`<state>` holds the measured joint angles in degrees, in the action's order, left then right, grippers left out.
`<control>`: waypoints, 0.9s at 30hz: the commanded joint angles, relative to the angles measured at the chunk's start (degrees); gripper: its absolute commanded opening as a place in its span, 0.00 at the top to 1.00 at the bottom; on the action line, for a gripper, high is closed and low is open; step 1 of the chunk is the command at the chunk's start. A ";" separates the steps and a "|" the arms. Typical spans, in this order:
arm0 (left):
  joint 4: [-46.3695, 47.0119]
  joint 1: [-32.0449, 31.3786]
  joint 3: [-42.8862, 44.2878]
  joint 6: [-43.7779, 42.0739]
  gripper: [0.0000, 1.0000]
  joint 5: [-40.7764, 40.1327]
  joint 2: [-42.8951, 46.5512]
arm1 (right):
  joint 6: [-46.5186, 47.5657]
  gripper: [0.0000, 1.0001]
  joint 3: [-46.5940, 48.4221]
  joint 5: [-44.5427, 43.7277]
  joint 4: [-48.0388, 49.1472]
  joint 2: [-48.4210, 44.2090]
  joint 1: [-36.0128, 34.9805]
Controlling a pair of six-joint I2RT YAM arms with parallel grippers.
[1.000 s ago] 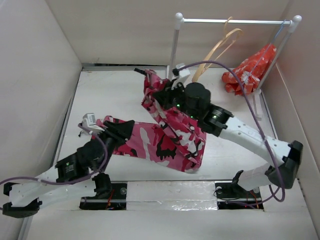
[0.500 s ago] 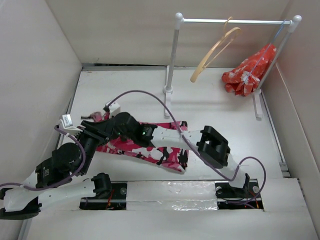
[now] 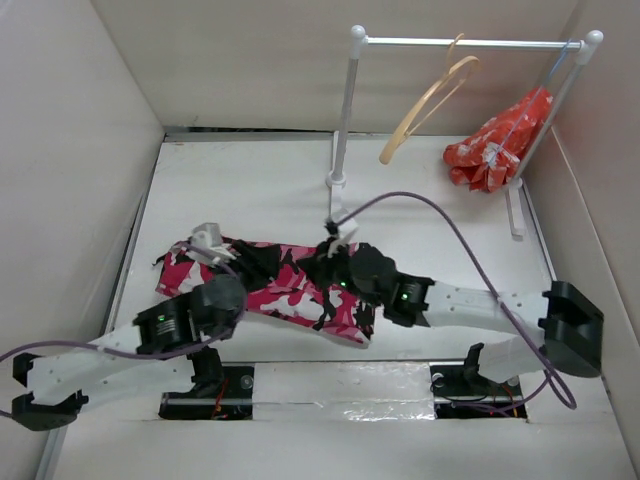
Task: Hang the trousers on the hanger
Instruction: Fold the trousers at the center of the board.
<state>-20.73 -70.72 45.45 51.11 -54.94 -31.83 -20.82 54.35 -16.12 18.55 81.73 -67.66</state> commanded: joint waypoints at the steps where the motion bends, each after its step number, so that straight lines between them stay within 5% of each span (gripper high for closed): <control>1: 8.57 0.23 -4.39 1.44 0.60 3.69 -8.47 | -7.20 1.00 -15.61 -5.84 5.88 -5.96 0.77; 13: 33.11 -0.82 -17.05 2.15 0.60 17.05 -28.79 | -23.38 1.00 -45.20 -15.08 9.75 -18.72 -6.43; 17: 35.58 -2.49 -16.63 4.08 0.63 18.20 -37.22 | -24.10 1.00 -44.51 -16.05 5.20 -19.59 -6.43; 23: 35.93 -10.82 -15.30 6.72 0.76 9.08 -42.16 | -15.59 1.00 -38.80 -19.73 -6.15 -34.17 -5.74; 27: 39.70 -11.37 -15.22 6.90 0.81 8.79 -45.32 | -5.32 1.00 -36.52 -13.80 -4.23 -36.83 4.35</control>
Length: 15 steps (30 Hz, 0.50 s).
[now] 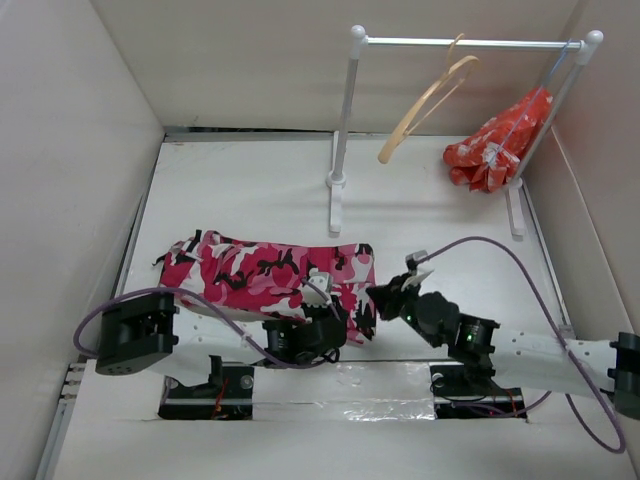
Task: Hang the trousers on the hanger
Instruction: Fold the trousers at the center of the board.
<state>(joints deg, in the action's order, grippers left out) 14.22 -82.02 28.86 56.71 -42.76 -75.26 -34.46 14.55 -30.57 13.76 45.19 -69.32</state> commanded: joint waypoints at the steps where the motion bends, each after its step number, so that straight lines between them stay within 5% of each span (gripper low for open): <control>1: 5.55 -0.07 1.89 0.86 0.81 -3.03 -2.86 | 9.48 1.00 3.82 3.03 2.66 0.77 8.91; 6: 10.82 -0.07 5.23 -3.26 0.83 0.04 -11.11 | 13.62 1.00 7.25 22.70 11.89 13.94 26.22; 15: 22.17 -0.07 5.15 -6.96 0.85 5.31 -18.95 | 11.18 1.00 12.09 35.12 25.52 36.09 41.01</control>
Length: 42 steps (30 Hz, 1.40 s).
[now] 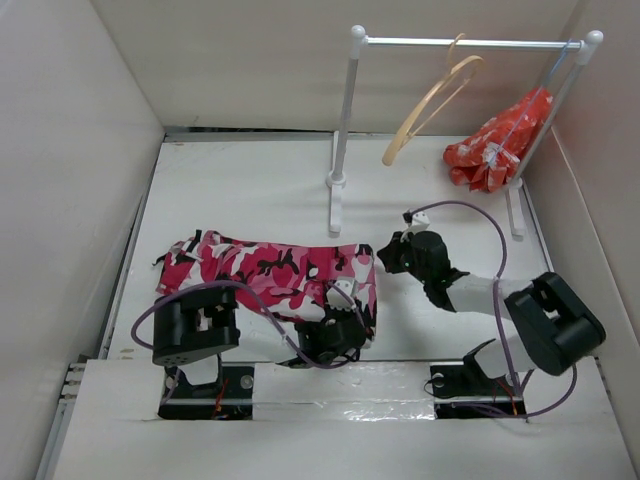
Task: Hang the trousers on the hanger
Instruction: Fold the trousers at the center of the board.
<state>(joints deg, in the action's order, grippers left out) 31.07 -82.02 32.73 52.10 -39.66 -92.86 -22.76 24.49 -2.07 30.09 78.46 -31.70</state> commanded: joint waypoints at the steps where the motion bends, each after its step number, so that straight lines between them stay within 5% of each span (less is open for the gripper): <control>1: 5.49 -0.07 1.89 -2.61 0.85 2.83 -1.97 | -0.87 1.00 2.05 7.77 12.51 5.54 4.79; 5: 7.42 -0.07 3.04 -3.84 0.85 5.03 -4.26 | -0.88 1.00 0.38 13.05 15.89 4.18 7.36; 10: 9.62 -0.07 4.71 -5.69 0.84 6.44 -4.96 | 5.80 1.00 1.79 6.91 1.05 -7.95 -1.94; 13: 10.06 -0.07 4.54 -6.04 0.84 5.30 -3.74 | 4.93 1.00 -0.92 5.93 1.89 -12.10 -4.95; 18: 10.15 -0.07 0.50 -6.74 0.84 0.91 4.24 | 4.13 1.00 1.17 14.17 5.94 -0.80 -5.56; 25: 10.59 0.46 -6.09 -7.10 0.84 -1.83 14.02 | 1.32 1.00 4.60 13.75 17.88 13.54 0.14; 32: 7.78 1.51 -5.93 -8.85 0.82 -2.26 15.51 | 1.84 1.00 7.58 13.14 20.99 15.59 3.84; 38: 7.08 6.68 -4.87 -15.09 0.80 0.37 20.69 | 4.48 1.00 10.57 14.81 13.88 8.31 4.37; 42: 4.01 10.90 -3.55 -18.78 0.80 1.86 26.13 | 10.61 1.00 15.05 12.01 1.49 -5.04 3.23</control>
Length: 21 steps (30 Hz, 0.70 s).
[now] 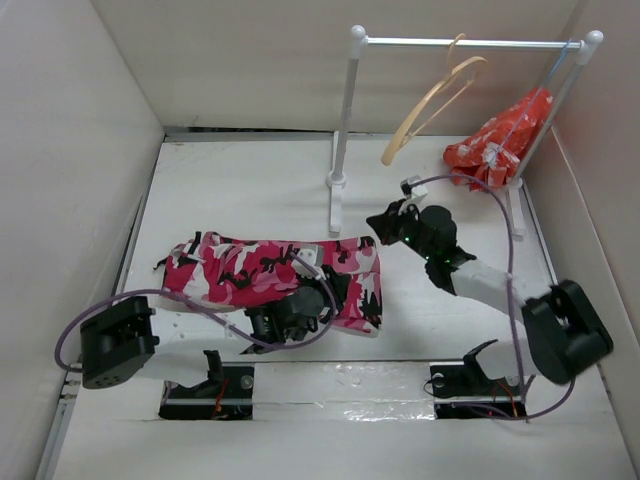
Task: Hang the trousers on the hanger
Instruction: Fold the trousers at the center of the board, then pick up the hanger from the clothesline.
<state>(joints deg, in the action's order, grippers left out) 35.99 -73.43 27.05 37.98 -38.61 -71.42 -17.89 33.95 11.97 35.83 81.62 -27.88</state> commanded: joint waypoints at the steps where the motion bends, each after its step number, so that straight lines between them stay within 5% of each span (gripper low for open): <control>1: -0.92 3.02 2.31 -5.54 0.79 1.08 6.01 | 6.89 0.99 6.73 -5.08 -8.89 -13.37 -1.47; 3: -1.01 5.30 3.01 -8.44 0.79 3.35 9.00 | 9.70 0.91 10.14 -8.17 -12.53 -17.71 -2.18; 4: -0.92 6.01 3.18 -9.40 0.79 4.32 9.80 | 10.15 0.74 11.12 -10.97 -14.89 -19.38 -2.18; 7: -1.88 7.77 4.76 -12.04 0.79 6.96 10.42 | 11.91 0.44 17.00 -17.39 -20.16 -21.42 -0.25; 10: -4.42 9.09 5.12 -14.86 0.79 5.66 10.33 | 11.92 0.23 22.97 -14.98 -21.25 -18.71 5.27; 14: -7.07 11.28 4.08 -14.34 0.82 3.63 11.47 | 10.95 0.15 33.00 -7.14 -21.94 -10.28 10.82; 16: -5.67 11.99 2.75 -13.90 1.00 6.52 12.79 | 9.90 0.15 36.43 -4.43 -21.60 -5.61 12.84; 21: -3.55 11.99 0.81 -14.42 1.00 8.46 13.68 | 7.61 0.17 45.31 0.87 -22.21 0.46 14.78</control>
<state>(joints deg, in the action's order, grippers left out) 30.13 -61.60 28.34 24.77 -31.83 -58.87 -9.08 73.67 8.14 13.89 81.80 -13.63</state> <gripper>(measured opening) 0.003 0.838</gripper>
